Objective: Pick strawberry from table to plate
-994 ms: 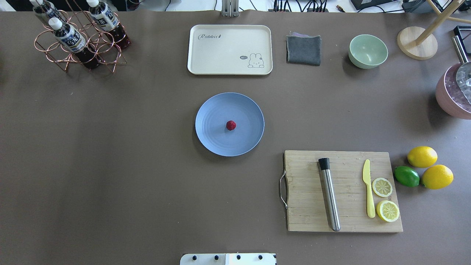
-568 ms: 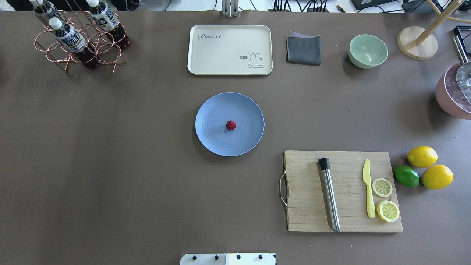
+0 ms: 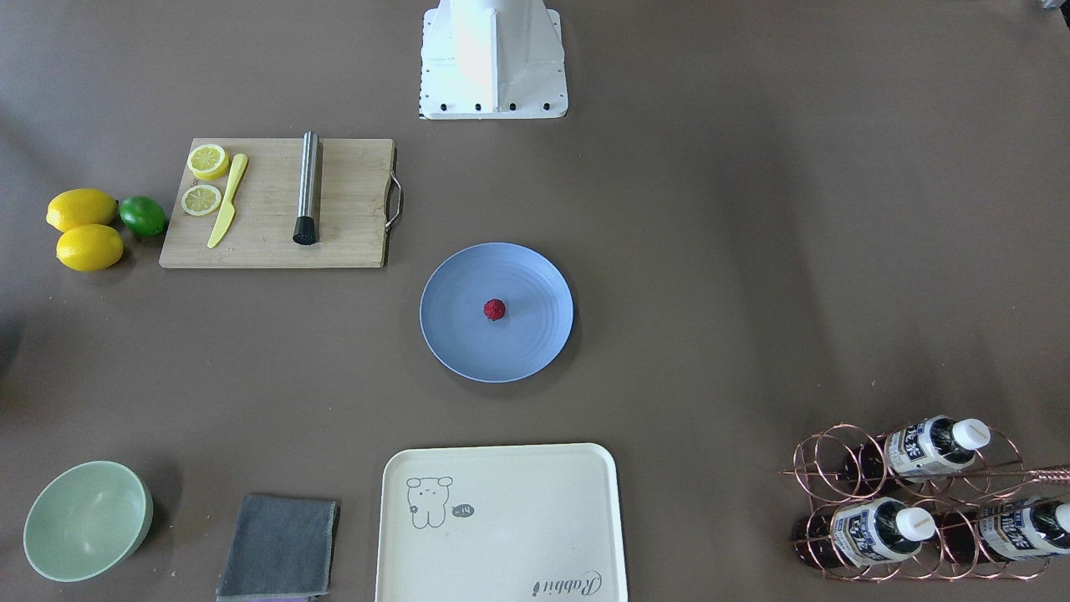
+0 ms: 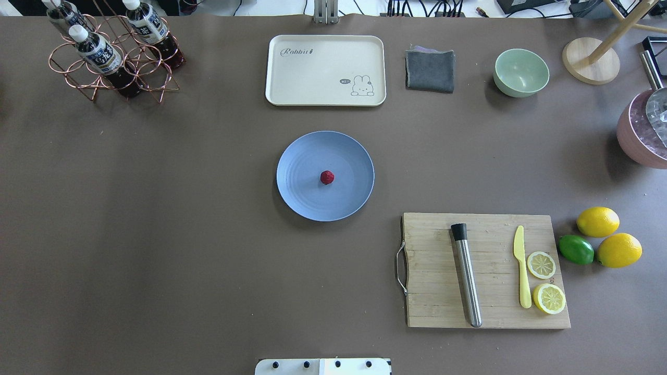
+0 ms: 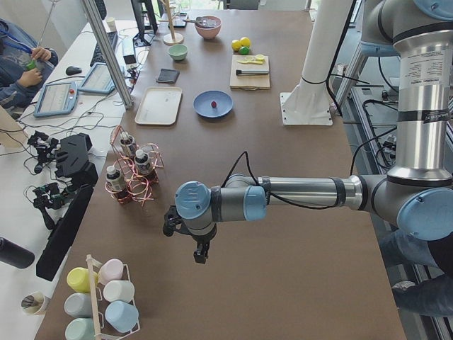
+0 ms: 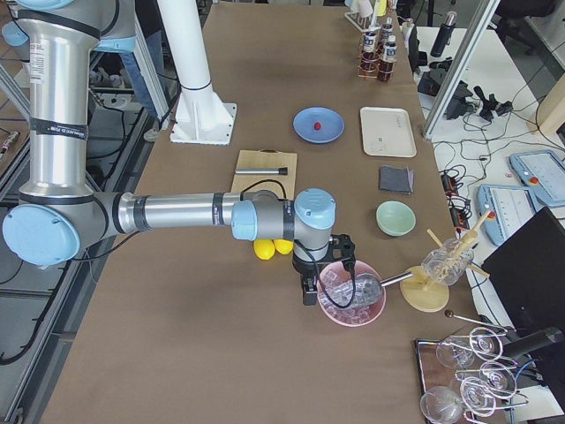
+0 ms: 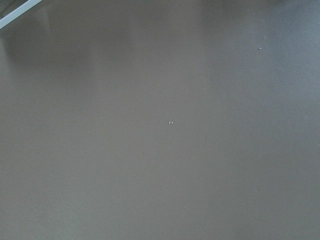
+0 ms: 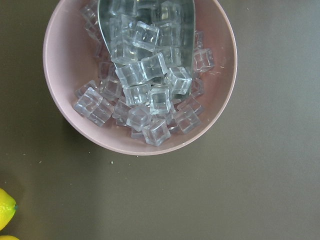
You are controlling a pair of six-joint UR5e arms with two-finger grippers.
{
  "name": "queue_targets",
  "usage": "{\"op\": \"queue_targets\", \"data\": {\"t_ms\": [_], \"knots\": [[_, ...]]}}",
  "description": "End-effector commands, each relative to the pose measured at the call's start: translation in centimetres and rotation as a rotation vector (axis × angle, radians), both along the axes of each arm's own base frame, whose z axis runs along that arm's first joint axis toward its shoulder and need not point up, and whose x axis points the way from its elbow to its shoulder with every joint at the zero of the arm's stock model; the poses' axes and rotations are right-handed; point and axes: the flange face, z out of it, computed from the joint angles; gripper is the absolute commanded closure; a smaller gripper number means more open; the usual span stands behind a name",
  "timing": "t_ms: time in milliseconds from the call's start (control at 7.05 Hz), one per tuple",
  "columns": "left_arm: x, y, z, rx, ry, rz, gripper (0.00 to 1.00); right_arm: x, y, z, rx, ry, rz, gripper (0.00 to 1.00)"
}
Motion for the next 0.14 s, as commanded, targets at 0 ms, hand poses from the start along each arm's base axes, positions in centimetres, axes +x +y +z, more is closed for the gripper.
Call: {"op": "queue_targets", "data": {"t_ms": [0], "knots": [[-0.02, -0.04, -0.23, 0.009, -0.003, 0.003, 0.02, 0.0, 0.0, 0.0, 0.0, 0.0, 0.0, 0.0]]}}
